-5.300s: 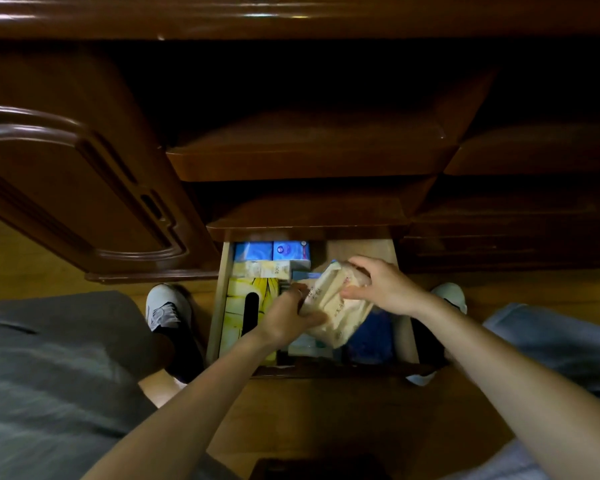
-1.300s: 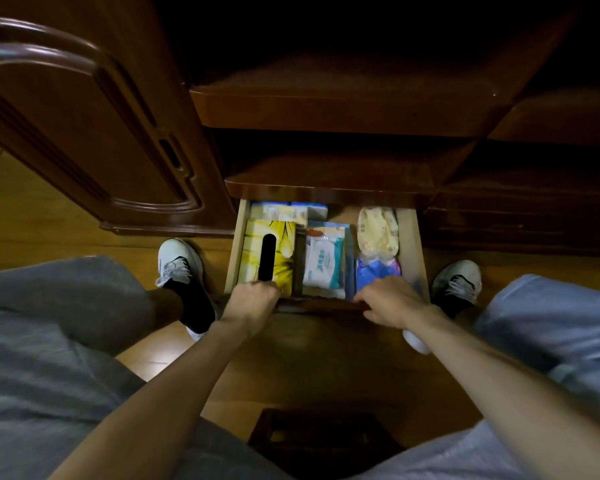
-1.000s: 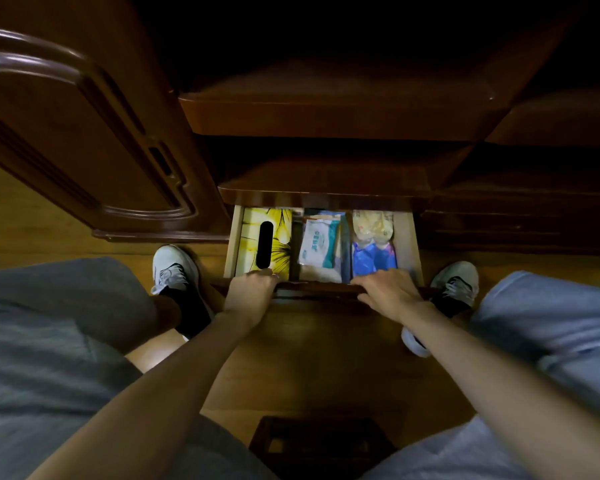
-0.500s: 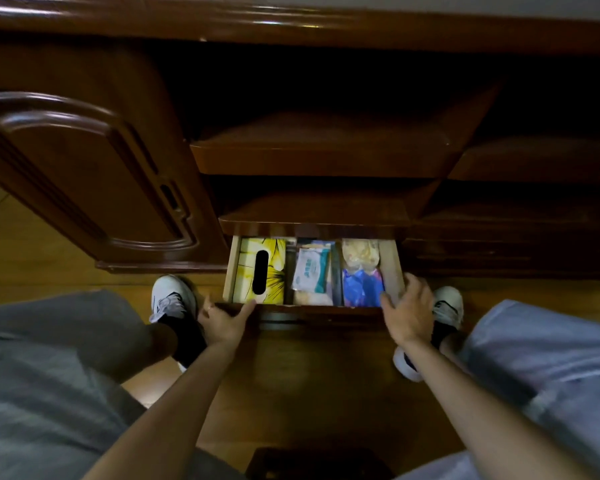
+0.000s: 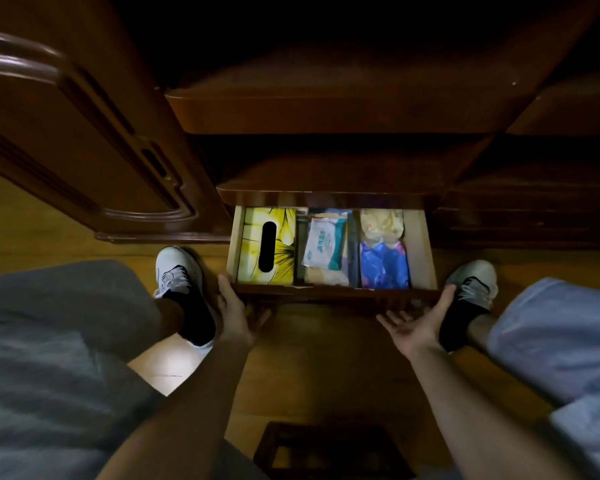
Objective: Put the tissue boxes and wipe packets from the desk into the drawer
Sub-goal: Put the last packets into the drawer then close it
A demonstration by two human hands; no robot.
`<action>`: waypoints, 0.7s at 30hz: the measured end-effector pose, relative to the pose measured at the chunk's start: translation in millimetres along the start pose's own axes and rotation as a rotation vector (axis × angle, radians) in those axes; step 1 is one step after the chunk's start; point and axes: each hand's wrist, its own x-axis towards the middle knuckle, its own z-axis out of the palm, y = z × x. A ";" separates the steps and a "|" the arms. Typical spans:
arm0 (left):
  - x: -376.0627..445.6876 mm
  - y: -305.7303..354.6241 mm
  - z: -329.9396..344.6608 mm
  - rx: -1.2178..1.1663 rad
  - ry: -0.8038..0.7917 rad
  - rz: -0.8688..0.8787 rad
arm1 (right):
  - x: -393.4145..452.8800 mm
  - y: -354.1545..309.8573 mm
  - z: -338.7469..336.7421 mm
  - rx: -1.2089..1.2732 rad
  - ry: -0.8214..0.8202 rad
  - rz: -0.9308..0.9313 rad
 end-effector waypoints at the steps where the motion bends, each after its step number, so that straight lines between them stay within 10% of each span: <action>1: 3.1 -0.7 1.5 -0.001 0.005 0.024 | 5.3 -0.1 1.5 0.017 0.006 -0.005; 21: 24.8 35.1 80.6 -0.026 -0.057 0.136 | 15.6 -2.8 106.7 -0.065 -0.034 -0.138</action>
